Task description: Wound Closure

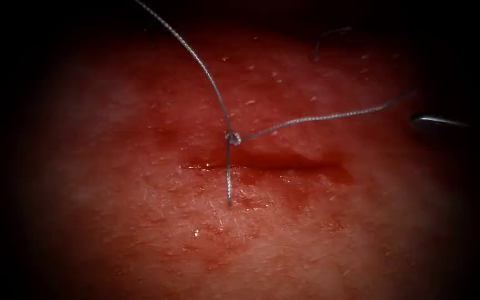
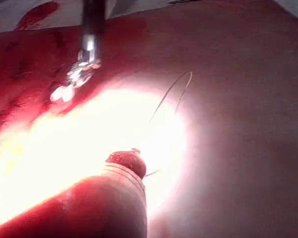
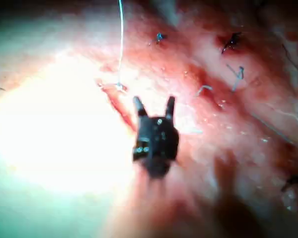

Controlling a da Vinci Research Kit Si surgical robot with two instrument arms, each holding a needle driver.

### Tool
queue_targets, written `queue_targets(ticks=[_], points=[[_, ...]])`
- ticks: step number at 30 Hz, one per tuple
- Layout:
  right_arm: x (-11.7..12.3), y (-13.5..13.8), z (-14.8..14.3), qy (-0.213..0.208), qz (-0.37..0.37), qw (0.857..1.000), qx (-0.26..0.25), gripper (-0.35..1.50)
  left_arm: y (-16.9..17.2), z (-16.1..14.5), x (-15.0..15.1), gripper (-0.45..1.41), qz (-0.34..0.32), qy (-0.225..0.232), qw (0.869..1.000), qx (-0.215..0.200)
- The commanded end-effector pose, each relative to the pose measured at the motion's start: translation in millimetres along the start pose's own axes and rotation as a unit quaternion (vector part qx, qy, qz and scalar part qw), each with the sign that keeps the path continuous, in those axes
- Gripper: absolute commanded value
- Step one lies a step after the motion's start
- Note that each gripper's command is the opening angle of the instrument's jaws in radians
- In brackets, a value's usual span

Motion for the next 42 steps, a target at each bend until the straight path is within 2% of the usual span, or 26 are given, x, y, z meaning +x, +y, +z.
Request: queue_targets(ticks=[1, 4, 6, 8, 9, 10, 11, 12, 13, 17, 21, 26, 29, 32, 35, 39, 42], points=[[-0.9, -0.6, -1.0, -0.004, -0.003, 1.0, -0.008, 1.28, -0.3, 1.3, -0.3, -0.45, 0.0, -0.001, 1.0, 0.01], [-0.8, -1.1, -2.5, -0.009, -0.011, 1.0, -0.021, 1.28, -1.5, 3.7, -0.6, -0.45, 0.009, 0.018, 0.999, 0.029], [-0.5, -1.8, -3.1, -0.011, -0.016, 1.0, -0.022, 1.26, -2.3, 5.3, -0.7, -0.45, 0.021, 0.016, 0.999, 0.042], [0.0, -3.1, -3.5, -0.01, -0.022, 1.0, -0.017, 1.23, -3.4, 8.0, -0.8, -0.45, 0.034, 0.013, 0.998, 0.056], [0.6, -4.0, -3.5, -0.008, -0.025, 1.0, -0.016, 1.23, -3.5, 10.2, -0.4, -0.45, 0.033, 0.033, 0.998, 0.05], [1.1, -4.5, -3.3, -0.005, -0.026, 1.0, -0.015, 1.21, -3.4, 11.1, -0.2, -0.45, 0.036, 0.042, 0.997, 0.048], [1.9, -5.2, -2.9, 0.004, -0.03, 1.0, -0.008, 1.06, -3.1, 13.3, 0.3, -0.45, 0.036, 0.06, 0.997, 0.044], [2.5, -5.5, -2.6, 0.009, -0.033, 0.999, -0.006, 1.01, -2.9, 14.2, 0.5, -0.45, 0.037, 0.065, 0.996, 0.043], [3.4, -5.8, -1.8, 0.015, -0.037, 0.999, -0.011, 0.96, -2.5, 16.4, 1.1, -0.45, 0.039, 0.074, 0.996, 0.036], [5.1, -5.7, 0.6, 0.026, -0.049, 0.998, -0.019, 0.96, -1.2, 21.3, 1.6, -0.45, 0.049, 0.092, 0.994, 0.022], [5.4, -6.2, 2.6, 0.029, -0.053, 0.998, -0.019, 1.05, -0.9, 22.7, 0.9, -0.45, 0.048, 0.094, 0.994, 0.02], [5.8, -7.9, 5.4, 0.042, -0.051, 0.998, 0.006, 1.06, -3.1, 23.3, -1.6, -0.45, 0.019, 0.081, 0.996, 0.026], [6.4, -11.6, 8.9, 0.027, -0.054, 0.997, 0.052, 1.15, -6.9, 25.2, -4.4, -0.45, 0.009, 0.061, 0.997, 0.041], [7.1, -13.4, 10.8, 0.016, -0.047, 0.996, 0.076, 1.01, -8.1, 27.7, -5.7, -0.45, 0.006, 0.06, 0.996, 0.067], [7.7, -14.3, 12.9, 0.01, -0.044, 0.995, 0.091, 0.73, -7.8, 30.0, -5.5, -0.45, 0.006, 0.06, 0.995, 0.083], [8.1, -13.7, 15.2, -0.008, -0.046, 0.996, 0.081, 0.68, -6.6, 33.0, -3.5, -0.45, 0.008, 0.068, 0.993, 0.097], [8.5, -11.7, 16.0, -0.016, -0.042, 0.997, 0.066, 0.66, -4.9, 34.4, -1.9, -0.45, 0.018, 0.075, 0.992, 0.097]])
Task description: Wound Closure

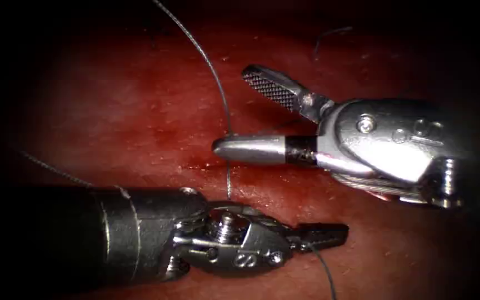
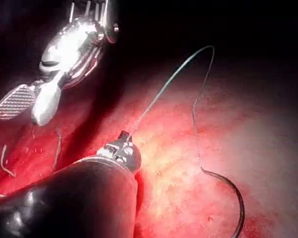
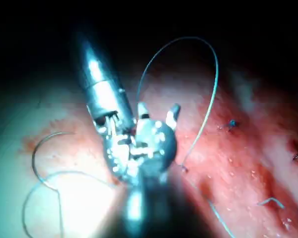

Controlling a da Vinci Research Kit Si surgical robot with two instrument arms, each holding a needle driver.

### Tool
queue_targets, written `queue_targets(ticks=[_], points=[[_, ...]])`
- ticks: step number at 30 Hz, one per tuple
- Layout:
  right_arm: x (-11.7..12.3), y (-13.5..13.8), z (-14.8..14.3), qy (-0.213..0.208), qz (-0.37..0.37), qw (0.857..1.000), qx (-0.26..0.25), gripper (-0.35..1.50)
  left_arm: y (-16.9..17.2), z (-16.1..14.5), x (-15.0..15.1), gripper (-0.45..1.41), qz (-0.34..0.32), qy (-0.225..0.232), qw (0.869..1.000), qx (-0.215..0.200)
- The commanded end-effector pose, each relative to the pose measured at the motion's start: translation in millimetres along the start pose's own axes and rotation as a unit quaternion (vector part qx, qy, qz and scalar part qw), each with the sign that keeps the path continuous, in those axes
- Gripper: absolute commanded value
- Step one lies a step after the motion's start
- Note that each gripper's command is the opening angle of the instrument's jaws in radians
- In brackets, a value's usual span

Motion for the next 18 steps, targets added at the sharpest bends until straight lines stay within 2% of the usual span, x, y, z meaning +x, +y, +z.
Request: queue_targets(ticks=[1, 3, 8, 12, 15, 18], points=[[-0.3, 1.7, 0.7, -0.003, 0.001, 1.0, -0.004, 0.66, 1.2, 1.3, 0.3, -0.45, 0.005, 0.007, 1.0, -0.002], [-0.4, 2.3, 1.0, -0.005, 0.001, 1.0, -0.002, 0.66, 2.2, 2.2, 0.5, -0.45, 0.009, 0.008, 1.0, -0.002], [0.2, 3.5, 2.3, -0.025, 0.006, 1.0, -0.004, 0.64, 4.3, 6.4, 0.1, -0.45, 0.02, 0.015, 1.0, -0.006], [0.8, 3.9, 3.2, -0.043, 0.004, 0.999, -0.002, 0.62, 4.5, 10.2, 0.1, -0.45, 0.026, 0.019, 0.999, -0.003], [0.9, 3.7, 3.4, -0.049, 0.004, 0.999, 0.001, 0.54, 4.1, 11.4, 0.2, -0.45, 0.026, 0.02, 0.999, -0.002], [1.0, 3.7, 4.4, -0.061, -0.004, 0.998, 0.0, 0.54, 4.0, 12.8, 0.5, -0.45, 0.03, 0.021, 0.999, -0.001]])
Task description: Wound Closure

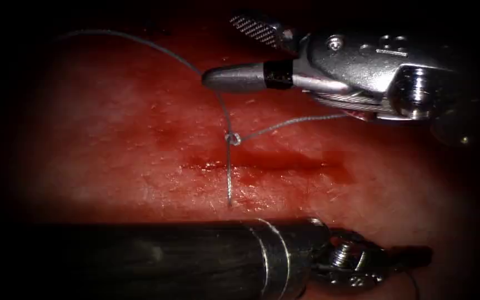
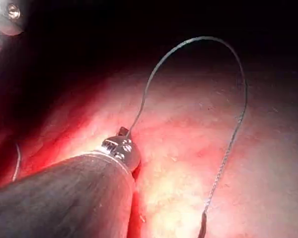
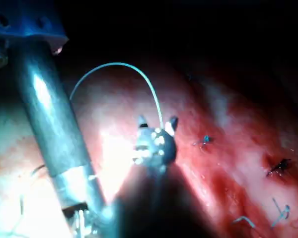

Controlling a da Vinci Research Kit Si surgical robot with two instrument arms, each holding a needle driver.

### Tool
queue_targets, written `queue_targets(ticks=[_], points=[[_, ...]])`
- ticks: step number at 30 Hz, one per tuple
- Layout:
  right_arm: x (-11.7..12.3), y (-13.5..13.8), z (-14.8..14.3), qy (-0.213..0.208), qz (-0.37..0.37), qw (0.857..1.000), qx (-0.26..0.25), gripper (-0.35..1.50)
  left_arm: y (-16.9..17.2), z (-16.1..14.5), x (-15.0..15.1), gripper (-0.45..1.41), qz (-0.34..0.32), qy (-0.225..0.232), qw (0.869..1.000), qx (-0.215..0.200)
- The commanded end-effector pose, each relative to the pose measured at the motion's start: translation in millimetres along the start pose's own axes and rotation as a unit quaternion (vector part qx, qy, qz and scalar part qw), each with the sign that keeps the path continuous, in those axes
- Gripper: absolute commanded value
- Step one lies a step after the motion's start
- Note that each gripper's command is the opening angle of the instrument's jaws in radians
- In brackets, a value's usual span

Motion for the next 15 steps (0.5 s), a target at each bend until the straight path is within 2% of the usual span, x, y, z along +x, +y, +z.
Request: queue_targets(ticks=[1, 4, 6, 13, 15], points=[[-0.1, 0.0, 1.4, -0.009, -0.007, 1.0, 0.004, 0.57, 0.0, 0.9, -0.1, -0.45, 0.004, 0.001, 1.0, 0.0], [0.1, -0.1, 2.3, -0.02, -0.03, 0.999, 0.007, 0.57, -0.2, 1.3, -0.3, -0.45, 0.008, 0.002, 1.0, 0.0], [0.3, -0.2, 3.0, -0.021, -0.044, 0.999, 0.005, 0.71, -0.3, 1.3, -0.4, -0.45, 0.008, 0.003, 1.0, -0.001], [0.8, -0.9, 6.1, -0.036, -0.077, 0.996, 0.0, 0.78, -0.3, 1.2, -0.2, -0.45, 0.008, 0.005, 1.0, -0.001], [1.0, -1.2, 7.5, -0.036, -0.091, 0.995, -0.004, 0.88, -0.3, 1.3, -0.1, -0.45, 0.008, 0.005, 1.0, -0.002]])
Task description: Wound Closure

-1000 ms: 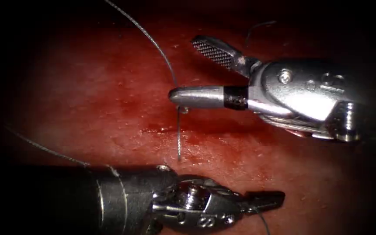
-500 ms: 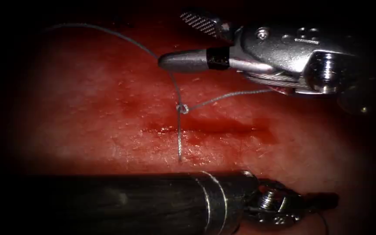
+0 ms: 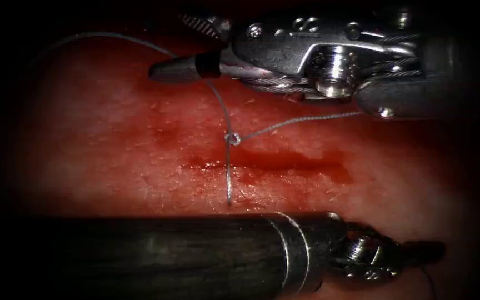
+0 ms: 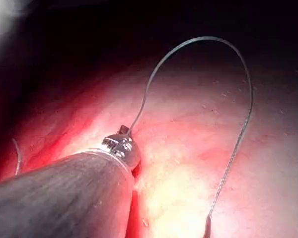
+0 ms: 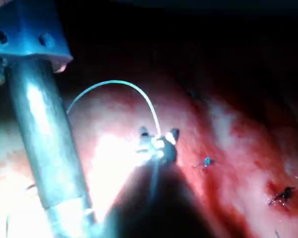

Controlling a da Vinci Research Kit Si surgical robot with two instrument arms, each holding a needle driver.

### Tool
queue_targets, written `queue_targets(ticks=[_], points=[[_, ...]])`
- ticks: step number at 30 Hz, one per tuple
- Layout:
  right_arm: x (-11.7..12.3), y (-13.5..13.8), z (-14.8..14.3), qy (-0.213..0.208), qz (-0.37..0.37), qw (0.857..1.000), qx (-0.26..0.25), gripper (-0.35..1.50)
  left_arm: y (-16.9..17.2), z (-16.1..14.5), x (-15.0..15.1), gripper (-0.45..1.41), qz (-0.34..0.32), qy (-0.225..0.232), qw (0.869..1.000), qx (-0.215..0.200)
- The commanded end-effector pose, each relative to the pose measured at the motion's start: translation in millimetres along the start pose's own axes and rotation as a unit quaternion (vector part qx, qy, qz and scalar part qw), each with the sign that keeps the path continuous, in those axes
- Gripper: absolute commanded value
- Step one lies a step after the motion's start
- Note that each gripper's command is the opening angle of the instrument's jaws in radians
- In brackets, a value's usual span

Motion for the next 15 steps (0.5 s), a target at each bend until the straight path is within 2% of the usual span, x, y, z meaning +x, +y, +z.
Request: queue_targets(ticks=[1, 5, 6, 8, 9, 10, 11, 15], points=[[0.3, -0.2, 1.5, 0.002, -0.008, 1.0, -0.001, 0.93, 0.0, 0.7, -0.2, -0.45, 0.0, -0.002, 1.0, -0.005], [0.4, -0.4, 1.7, 0.002, -0.02, 1.0, -0.001, 0.93, -0.1, 0.3, -0.5, -0.45, 0.0, -0.001, 1.0, -0.011], [0.3, -0.4, 1.4, 0.002, -0.023, 1.0, 0.0, 0.83, -0.1, 0.0, -0.4, -0.45, 0.0, 0.001, 1.0, -0.012], [0.0, -0.1, 0.8, 0.002, -0.03, 1.0, 0.002, 0.41, 0.1, -0.7, -0.2, -0.45, 0.001, 0.005, 1.0, -0.015], [-0.2, -0.1, 0.9, 0.0, -0.036, 0.999, 0.004, 0.27, 0.2, -1.0, 0.1, -0.45, 0.0, 0.006, 1.0, -0.016], [-0.4, -0.2, 1.2, -0.002, -0.041, 0.999, 0.005, 0.04, 0.3, -1.1, 0.3, -0.45, 0.0, 0.006, 1.0, -0.016], [-0.7, -0.5, 1.5, -0.011, -0.043, 0.999, 0.011, -0.35, 0.2, -1.2, 0.5, -0.45, 0.003, 0.007, 1.0, -0.016], [-1.6, 0.5, 1.6, -0.018, -0.062, 0.998, 0.015, -0.35, 0.0, -1.2, 1.3, -0.45, 0.009, -0.006, 1.0, -0.016]])
